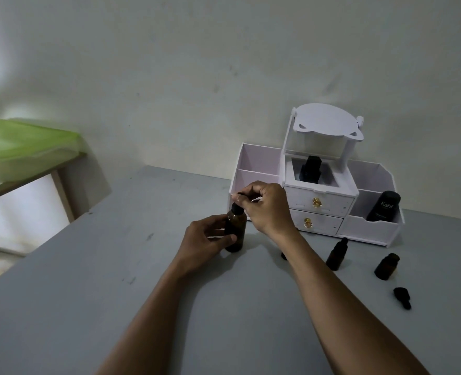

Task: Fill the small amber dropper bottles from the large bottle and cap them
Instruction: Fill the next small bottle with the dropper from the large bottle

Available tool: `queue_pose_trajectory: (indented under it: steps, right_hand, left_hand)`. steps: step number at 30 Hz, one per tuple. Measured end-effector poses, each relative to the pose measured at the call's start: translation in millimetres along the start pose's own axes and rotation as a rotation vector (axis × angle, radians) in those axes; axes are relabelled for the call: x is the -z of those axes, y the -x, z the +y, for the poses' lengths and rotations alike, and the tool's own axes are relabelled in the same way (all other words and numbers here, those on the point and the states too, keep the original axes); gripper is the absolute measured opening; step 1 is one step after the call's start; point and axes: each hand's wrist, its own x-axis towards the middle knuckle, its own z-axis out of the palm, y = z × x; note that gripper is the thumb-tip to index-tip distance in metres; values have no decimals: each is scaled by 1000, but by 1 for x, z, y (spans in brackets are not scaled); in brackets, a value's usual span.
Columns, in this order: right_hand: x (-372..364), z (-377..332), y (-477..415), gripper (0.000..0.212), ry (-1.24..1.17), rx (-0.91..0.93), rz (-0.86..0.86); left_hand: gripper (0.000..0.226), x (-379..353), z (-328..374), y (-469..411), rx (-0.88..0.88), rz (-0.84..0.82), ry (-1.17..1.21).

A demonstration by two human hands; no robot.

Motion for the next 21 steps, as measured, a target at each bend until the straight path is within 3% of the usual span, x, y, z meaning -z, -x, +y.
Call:
queue_pose_trajectory:
  steps: [16, 18, 21]
  right_hand:
    - [35, -39, -17, 11, -58, 96, 12]
    - [48, -51, -23, 10, -91, 128, 33]
    - [73, -64, -28, 9, -121, 165, 75]
  left_hand:
    - [58, 0, -2, 0, 31, 1, 10]
    - [69, 0, 1, 1, 15, 46, 12]
    - [70, -7, 14, 9, -67, 272, 4]
